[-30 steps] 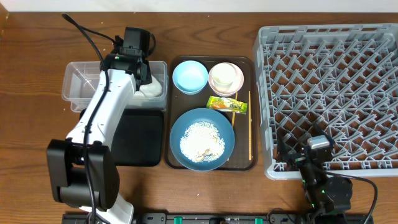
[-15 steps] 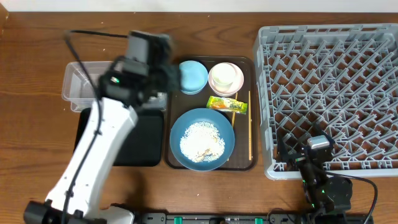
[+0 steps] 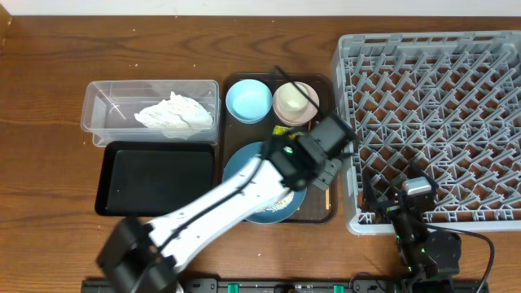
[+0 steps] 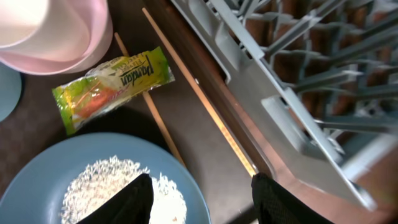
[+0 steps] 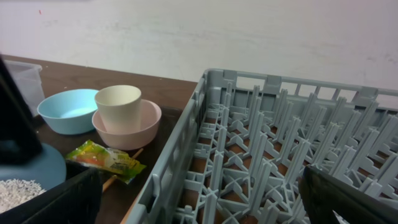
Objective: Sort waste into correct bins and load items into the dishwasher rack
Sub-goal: 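Reach the left gripper to the yellow-green snack wrapper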
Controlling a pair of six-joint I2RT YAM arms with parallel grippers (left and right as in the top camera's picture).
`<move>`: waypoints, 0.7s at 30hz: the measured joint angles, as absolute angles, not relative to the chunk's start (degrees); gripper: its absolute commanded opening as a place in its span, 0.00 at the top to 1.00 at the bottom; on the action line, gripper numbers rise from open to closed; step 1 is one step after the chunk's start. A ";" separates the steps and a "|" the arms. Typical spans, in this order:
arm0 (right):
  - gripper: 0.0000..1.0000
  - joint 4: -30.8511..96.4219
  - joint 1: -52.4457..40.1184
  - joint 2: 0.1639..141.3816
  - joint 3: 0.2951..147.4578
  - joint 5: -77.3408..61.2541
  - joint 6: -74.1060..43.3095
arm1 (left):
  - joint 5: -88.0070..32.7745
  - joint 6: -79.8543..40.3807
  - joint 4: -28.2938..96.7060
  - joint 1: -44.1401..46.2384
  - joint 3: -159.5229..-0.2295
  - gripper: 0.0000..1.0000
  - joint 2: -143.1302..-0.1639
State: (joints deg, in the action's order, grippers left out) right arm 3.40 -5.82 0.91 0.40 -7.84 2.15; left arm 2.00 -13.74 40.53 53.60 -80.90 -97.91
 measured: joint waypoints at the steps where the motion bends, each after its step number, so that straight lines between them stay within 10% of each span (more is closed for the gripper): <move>1: 0.01 3.40 -5.82 0.91 0.40 -7.84 2.15 | 2.87 -13.74 39.77 54.00 -80.90 0.46 -98.85; 21: 0.01 3.40 -5.82 0.91 0.40 -7.84 2.15 | 10.90 -13.67 25.41 54.02 -80.90 0.46 -114.28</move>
